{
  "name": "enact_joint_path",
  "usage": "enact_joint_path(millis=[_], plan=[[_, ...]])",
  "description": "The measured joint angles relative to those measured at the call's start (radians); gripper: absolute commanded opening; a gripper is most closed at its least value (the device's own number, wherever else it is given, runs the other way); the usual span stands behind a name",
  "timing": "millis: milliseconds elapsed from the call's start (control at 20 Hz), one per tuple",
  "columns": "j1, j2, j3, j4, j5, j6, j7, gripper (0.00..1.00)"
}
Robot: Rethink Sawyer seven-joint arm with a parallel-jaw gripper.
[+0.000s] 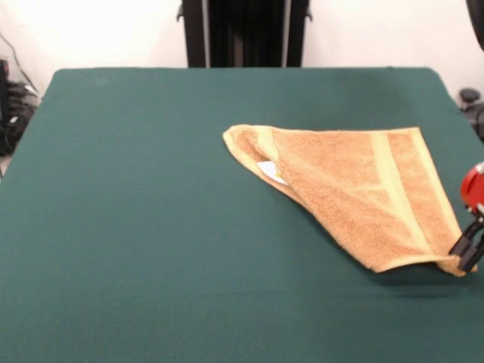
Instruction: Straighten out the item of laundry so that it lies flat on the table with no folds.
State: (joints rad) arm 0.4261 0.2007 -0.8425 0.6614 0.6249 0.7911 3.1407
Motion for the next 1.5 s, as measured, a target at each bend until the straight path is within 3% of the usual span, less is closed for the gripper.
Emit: enact_joint_path(millis=[550, 1500], plan=[[-0.012, 0.051, -0.084, -0.06, 0.04, 0.031, 0.06, 0.0], [-0.013, 0.07, -0.122, -0.071, 0.07, 0.038, 0.063, 0.0]])
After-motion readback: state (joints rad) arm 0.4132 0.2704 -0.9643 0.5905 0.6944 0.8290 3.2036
